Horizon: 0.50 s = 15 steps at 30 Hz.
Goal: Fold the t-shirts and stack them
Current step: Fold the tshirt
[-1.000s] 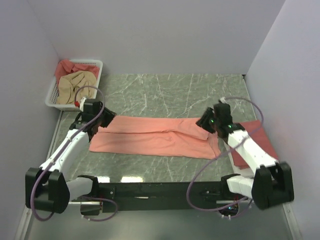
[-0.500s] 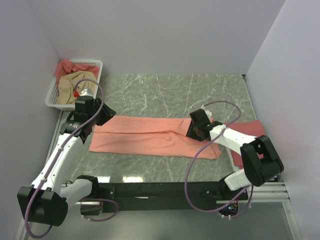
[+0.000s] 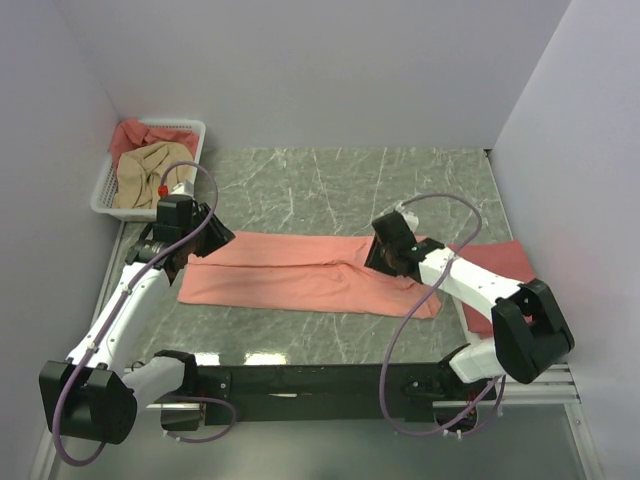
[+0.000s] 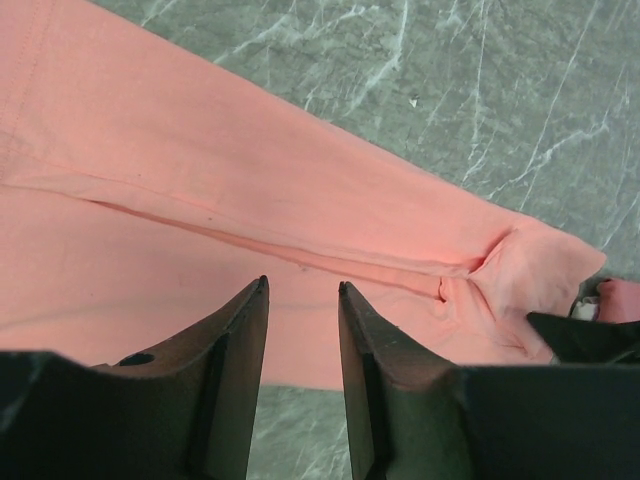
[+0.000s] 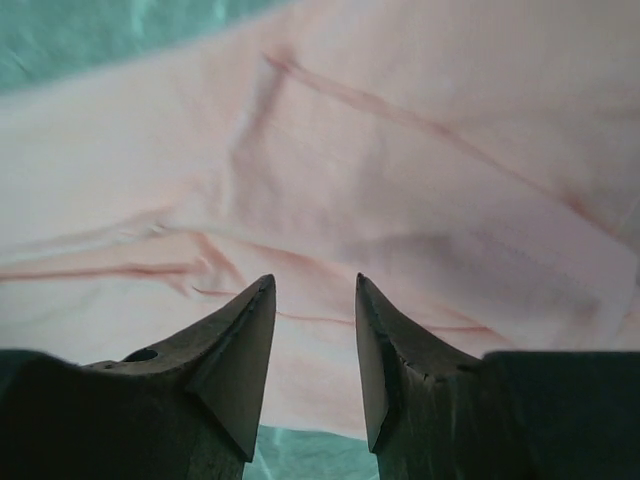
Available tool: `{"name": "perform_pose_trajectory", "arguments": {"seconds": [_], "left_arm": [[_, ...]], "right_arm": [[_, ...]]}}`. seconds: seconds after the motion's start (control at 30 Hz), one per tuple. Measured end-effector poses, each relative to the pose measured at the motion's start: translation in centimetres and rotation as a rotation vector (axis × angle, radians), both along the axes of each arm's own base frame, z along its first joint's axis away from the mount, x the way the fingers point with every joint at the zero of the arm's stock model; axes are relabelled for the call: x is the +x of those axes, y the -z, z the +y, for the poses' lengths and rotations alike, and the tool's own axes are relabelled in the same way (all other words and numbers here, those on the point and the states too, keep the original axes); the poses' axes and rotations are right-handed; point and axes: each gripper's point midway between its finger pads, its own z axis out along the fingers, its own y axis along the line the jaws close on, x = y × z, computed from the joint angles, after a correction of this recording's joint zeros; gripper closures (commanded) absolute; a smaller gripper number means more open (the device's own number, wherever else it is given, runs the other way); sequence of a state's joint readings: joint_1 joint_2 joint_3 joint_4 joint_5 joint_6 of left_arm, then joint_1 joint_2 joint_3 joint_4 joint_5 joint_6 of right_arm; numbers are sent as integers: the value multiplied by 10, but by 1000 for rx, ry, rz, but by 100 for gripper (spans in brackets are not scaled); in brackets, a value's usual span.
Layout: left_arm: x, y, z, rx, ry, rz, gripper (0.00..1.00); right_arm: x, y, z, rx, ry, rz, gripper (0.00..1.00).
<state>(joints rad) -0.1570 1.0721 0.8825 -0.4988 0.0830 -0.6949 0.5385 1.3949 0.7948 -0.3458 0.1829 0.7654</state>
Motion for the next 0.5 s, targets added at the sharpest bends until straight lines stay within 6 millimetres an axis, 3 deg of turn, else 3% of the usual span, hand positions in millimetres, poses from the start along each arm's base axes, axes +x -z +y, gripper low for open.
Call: {"name": "perform_pose_trajectory", "arguments": {"seconds": [0.1, 0.2, 0.33, 0.5], "left_arm": [[-1, 2, 0, 4, 3, 4, 61], [-3, 5, 0, 5, 6, 11, 61], [-3, 5, 0, 11, 12, 11, 61], [-3, 5, 1, 15, 17, 8, 61]], "right_arm": [[26, -26, -3, 11, 22, -61, 55], [55, -38, -11, 3, 54, -89, 54], [85, -18, -16, -35, 64, -44, 53], [90, 16, -12, -69, 40, 44, 53]]}}
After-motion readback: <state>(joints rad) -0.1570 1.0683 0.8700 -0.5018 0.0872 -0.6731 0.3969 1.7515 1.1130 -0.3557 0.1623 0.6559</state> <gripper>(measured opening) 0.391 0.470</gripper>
